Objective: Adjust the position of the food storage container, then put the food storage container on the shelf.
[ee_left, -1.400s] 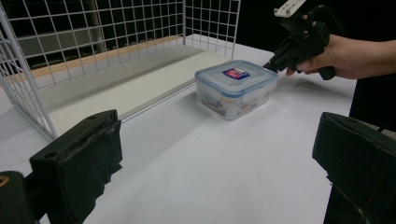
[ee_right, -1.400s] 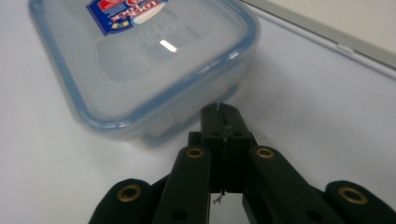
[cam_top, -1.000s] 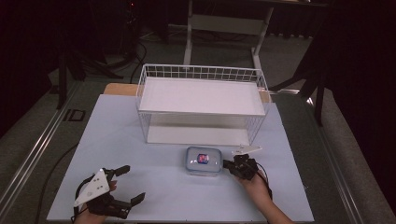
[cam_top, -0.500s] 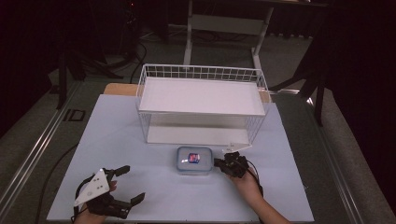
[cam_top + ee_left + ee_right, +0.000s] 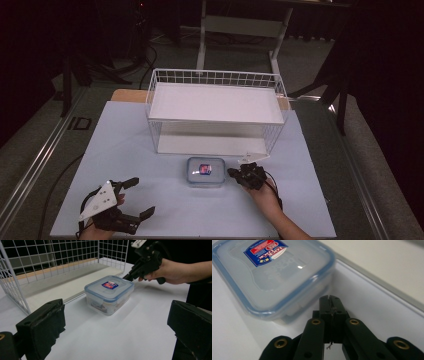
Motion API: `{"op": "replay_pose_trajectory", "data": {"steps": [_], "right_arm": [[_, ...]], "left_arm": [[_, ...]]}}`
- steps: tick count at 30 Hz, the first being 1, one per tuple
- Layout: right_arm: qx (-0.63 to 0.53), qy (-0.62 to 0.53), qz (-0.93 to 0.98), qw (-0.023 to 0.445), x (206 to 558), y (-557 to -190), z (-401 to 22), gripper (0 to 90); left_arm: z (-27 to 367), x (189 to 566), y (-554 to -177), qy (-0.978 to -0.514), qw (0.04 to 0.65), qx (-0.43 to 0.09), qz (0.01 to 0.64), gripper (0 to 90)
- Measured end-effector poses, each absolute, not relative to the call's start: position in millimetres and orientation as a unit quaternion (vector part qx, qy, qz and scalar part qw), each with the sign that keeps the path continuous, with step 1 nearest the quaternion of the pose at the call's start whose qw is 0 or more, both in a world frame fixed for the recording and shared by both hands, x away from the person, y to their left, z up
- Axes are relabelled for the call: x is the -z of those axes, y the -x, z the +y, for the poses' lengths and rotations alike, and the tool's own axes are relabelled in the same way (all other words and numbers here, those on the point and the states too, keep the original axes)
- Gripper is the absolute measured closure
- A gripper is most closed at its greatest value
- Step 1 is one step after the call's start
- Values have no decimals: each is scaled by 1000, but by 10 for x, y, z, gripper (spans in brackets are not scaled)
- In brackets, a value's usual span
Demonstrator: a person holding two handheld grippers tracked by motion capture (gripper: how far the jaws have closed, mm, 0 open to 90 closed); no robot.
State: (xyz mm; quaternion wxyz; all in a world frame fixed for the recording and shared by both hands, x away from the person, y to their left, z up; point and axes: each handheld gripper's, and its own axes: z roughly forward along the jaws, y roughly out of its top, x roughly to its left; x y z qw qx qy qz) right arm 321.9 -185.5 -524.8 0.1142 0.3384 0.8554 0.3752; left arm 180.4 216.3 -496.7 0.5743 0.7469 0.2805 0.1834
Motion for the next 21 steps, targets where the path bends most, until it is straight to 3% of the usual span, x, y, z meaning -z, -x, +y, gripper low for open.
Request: {"op": "replay_pose_trajectory", "data": {"steps": [4, 7, 16, 21], "right_arm": [[-380, -344, 848, 137, 5141, -3131, -1974, 878], [-397, -345, 839, 142, 5049, -3018, -2043, 819], [-454, -314, 822, 143, 4769, -2730, -2117, 281], [-469, -295, 821, 138, 4652, -2711, -2101, 140]], "left_arm": [[2158, 4971, -1805, -747, 575, -179, 282, 24], [2143, 4966, -1812, -750, 571, -176, 284, 24], [2017, 4800, -1899, -762, 566, -159, 271, 24], [1909, 4684, -2015, -774, 558, -152, 256, 24]]}}
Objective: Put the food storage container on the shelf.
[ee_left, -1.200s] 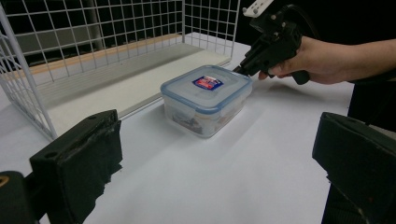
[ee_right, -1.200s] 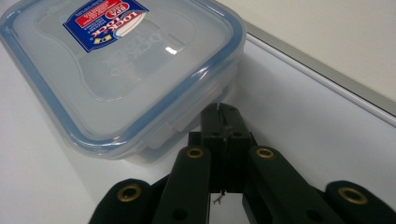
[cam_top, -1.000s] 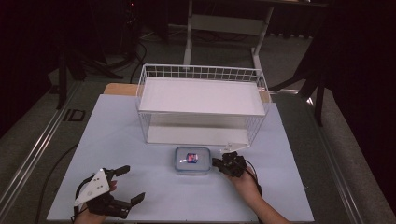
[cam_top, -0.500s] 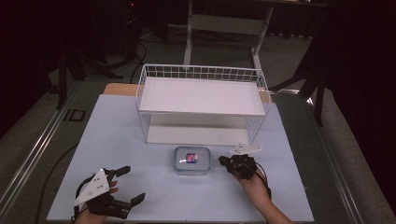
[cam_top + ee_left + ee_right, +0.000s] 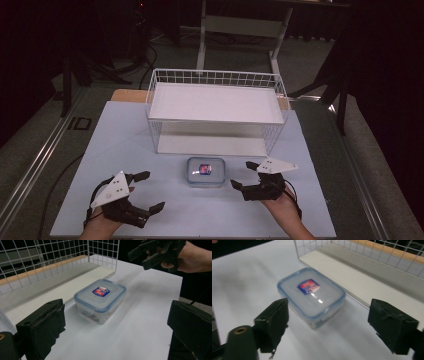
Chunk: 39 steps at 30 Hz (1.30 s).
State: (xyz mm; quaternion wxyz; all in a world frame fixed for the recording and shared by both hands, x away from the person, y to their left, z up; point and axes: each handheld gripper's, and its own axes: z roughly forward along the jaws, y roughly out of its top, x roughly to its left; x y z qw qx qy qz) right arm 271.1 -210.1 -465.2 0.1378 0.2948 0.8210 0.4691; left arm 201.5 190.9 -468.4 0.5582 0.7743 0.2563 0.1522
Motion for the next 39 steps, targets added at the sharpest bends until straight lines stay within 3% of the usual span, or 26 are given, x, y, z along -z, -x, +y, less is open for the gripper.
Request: {"op": "replay_pose_trajectory", "data": {"steps": [5, 9, 11, 15, 18, 19, 21, 22, 23, 26, 39], "right_arm": [[-473, -297, 811, 175, 4593, -2712, -2048, 147], [-486, -306, 803, 159, 4565, -2785, -2025, 205], [-484, -325, 803, 125, 4567, -2859, -2019, 206], [-483, -346, 795, 125, 4588, -2944, -1994, 192], [-466, -368, 799, 96, 4608, -3056, -1932, 145], [-465, -383, 796, 66, 4641, -3125, -1905, 134], [-465, -383, 796, 66, 4641, -3125, -1905, 134], [-463, -393, 793, 55, 4658, -3147, -1890, 132], [-448, -415, 792, 14, 4732, -3232, -1832, 108], [-446, -450, 773, -20, 4850, -3314, -1814, 108], [-420, -526, 725, -146, 5168, -3452, -1819, 173]], "left_arm": [[1832, 4568, -2190, -770, 562, -120, 277, 24], [1764, 4526, -2346, -774, 551, -88, 298, 23], [1717, 4532, -2425, -774, 547, -79, 308, 23], [1660, 4572, -2568, -763, 549, -60, 336, 23], [1562, 4655, -2717, -762, 526, -73, 371, 23], [1529, 4690, -2763, -765, 516, -66, 381, 24], [1504, 4716, -2800, -766, 508, -60, 389, 24], [1439, 4805, -2913, -764, 497, -30, 410, 24], [1420, 4841, -2956, -761, 495, -17, 420, 24], [1372, 4981, -3083, -741, 492, 39, 456, 24], [1224, 5223, -3244, -701, 482, 146, 506, 67]]}}
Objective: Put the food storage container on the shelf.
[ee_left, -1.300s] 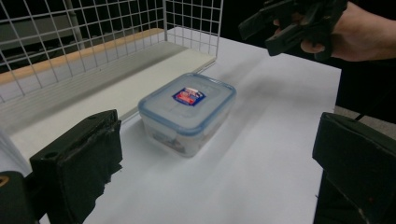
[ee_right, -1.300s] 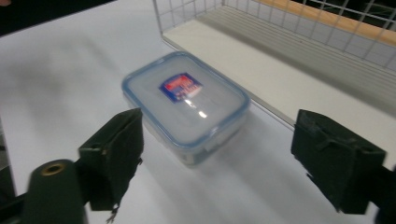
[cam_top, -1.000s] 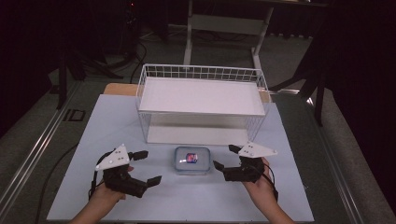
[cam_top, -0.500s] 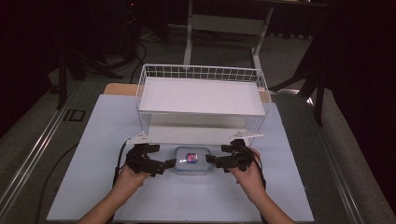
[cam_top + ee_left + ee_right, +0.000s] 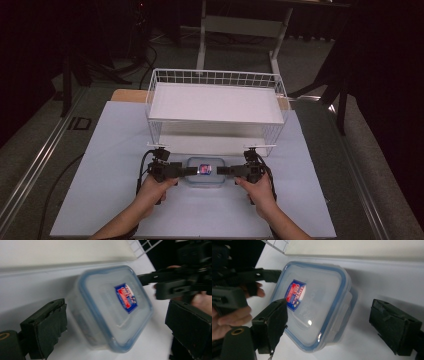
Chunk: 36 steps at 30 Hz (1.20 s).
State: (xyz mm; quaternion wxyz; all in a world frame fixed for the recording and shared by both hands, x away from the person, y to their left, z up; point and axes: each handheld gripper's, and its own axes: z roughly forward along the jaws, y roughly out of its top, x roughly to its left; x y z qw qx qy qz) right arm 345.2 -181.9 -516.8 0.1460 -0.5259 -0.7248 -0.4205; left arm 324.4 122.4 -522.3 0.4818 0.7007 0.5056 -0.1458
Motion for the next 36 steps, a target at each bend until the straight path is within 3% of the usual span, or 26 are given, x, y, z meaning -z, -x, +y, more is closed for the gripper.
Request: {"op": "replay_pose_trajectory", "data": {"steps": [3, 12, 16, 20, 22, 36], "right_arm": [[416, 532, -720, 160, 5201, -3464, -1809, 187], [402, 540, -717, 179, 5251, -3478, -1731, 354], [402, 545, -712, 186, 5242, -3483, -1764, 410], [410, 546, -705, 192, 5265, -3474, -1797, 424], [415, 550, -700, 188, 5266, -3444, -1802, 433], [427, 519, -729, 127, 5149, -3231, -1760, 459]], "left_arm": [[1193, 5263, -3261, -701, 471, 147, 514, 118], [1174, 5360, -3297, -691, 444, 162, 547, 292], [1204, 5394, -3310, -683, 441, 181, 553, 309], [1215, 5328, -3314, -702, 430, 174, 541, 340], [1227, 5300, -3285, -702, 432, 164, 541, 411], [1153, 5179, -3031, -724, 439, 92, 524, 458]]}}
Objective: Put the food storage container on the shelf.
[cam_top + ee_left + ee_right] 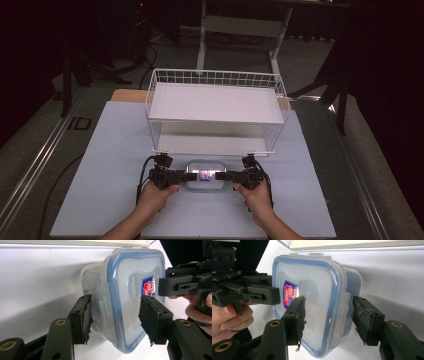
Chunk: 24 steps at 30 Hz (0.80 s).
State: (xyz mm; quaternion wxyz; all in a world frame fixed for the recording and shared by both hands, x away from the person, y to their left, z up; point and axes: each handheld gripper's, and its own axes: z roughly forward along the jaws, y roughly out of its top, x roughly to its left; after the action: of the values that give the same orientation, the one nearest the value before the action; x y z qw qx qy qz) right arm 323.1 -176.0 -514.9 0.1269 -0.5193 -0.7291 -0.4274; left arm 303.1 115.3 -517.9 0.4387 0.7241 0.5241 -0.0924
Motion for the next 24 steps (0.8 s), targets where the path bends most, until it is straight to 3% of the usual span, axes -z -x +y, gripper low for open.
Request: {"op": "replay_pose_trajectory", "data": {"steps": [7, 16, 24], "right_arm": [[437, 520, -726, 112, 5091, -3220, -1759, 458], [472, 517, -709, 85, 4895, -3485, -1837, 457], [493, 513, -700, 62, 4877, -3701, -1887, 456]], "left_arm": [[1120, 5112, -3037, -720, 449, 68, 525, 459], [1065, 4879, -3366, -711, 482, 34, 510, 465], [1009, 4890, -3597, -709, 499, 14, 498, 463]]}}
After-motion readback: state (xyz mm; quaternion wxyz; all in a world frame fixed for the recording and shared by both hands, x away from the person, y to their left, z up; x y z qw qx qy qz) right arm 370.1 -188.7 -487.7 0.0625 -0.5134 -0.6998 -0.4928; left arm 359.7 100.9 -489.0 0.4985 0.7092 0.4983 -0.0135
